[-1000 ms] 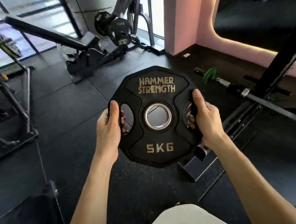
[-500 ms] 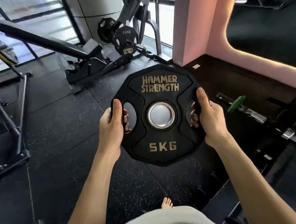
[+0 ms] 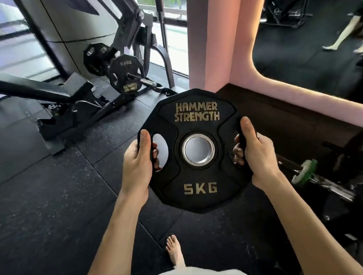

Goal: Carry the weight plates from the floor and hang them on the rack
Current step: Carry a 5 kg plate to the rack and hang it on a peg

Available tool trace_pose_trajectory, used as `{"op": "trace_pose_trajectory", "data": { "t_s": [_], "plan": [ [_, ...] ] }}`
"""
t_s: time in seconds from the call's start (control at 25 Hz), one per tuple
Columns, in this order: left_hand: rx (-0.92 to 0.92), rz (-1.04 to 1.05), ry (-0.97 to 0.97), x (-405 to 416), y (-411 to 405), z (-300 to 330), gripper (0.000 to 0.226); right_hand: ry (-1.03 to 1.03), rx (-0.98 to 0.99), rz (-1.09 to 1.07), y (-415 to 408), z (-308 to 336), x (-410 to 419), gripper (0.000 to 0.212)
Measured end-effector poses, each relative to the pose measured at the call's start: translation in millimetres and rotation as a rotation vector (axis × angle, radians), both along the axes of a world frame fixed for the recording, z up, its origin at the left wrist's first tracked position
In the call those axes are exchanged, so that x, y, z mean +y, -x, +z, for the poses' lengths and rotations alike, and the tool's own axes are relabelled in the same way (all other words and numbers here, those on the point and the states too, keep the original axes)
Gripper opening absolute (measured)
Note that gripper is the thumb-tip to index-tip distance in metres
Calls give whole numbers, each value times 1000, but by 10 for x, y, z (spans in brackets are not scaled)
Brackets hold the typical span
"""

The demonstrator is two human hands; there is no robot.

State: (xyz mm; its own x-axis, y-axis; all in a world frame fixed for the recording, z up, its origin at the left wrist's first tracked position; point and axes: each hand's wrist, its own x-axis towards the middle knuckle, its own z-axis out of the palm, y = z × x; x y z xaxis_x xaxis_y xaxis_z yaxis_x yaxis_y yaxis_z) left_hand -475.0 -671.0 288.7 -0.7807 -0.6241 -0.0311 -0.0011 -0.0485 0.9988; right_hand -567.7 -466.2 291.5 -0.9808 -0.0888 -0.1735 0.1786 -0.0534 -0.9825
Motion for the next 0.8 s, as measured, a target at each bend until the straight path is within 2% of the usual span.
{"op": "trace_pose_trajectory", "data": {
  "t_s": [0.28, 0.48, 0.8],
  "plan": [
    [-5, -192, -19, -863, 1775, 132, 45, -13, -38, -180, 1394, 135, -752, 55],
    [-31, -307, -30, -1168, 3141, 42, 44, -15, -57, -283, 2588, 63, -992, 55],
    [-51, -396, 6, -1291, 5797, 4, 44, 29, -75, -359, 5072, 3, -1084, 53]
  ]
}}
